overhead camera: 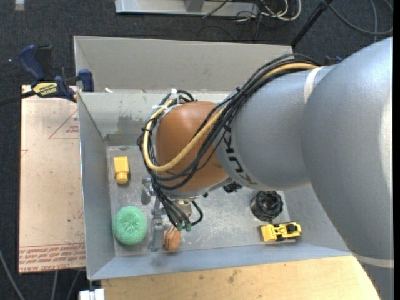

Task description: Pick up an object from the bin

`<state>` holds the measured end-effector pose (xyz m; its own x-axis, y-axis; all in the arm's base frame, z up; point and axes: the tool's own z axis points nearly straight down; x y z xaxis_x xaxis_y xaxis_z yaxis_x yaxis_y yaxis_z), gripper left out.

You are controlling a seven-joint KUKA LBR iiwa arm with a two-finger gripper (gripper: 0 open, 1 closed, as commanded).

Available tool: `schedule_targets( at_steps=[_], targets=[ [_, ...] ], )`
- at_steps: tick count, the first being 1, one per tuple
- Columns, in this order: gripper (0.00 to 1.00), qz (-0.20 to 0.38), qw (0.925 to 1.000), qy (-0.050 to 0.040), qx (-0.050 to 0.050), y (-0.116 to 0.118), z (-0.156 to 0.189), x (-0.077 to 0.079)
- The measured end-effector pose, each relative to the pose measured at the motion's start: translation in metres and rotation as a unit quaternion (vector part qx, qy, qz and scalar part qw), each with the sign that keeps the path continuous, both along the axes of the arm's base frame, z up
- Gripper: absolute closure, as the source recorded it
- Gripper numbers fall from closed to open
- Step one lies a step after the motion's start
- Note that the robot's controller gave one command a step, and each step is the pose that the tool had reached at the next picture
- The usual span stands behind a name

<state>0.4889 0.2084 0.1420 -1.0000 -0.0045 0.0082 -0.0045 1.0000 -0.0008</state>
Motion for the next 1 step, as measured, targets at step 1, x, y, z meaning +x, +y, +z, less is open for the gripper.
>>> schedule_targets(
  at_steps=[1],
  targets=[
    [0.0, -0.002, 1.0, -0.0036, 0.001, -0.001, 0.0043, 0.0021]
  ],
)
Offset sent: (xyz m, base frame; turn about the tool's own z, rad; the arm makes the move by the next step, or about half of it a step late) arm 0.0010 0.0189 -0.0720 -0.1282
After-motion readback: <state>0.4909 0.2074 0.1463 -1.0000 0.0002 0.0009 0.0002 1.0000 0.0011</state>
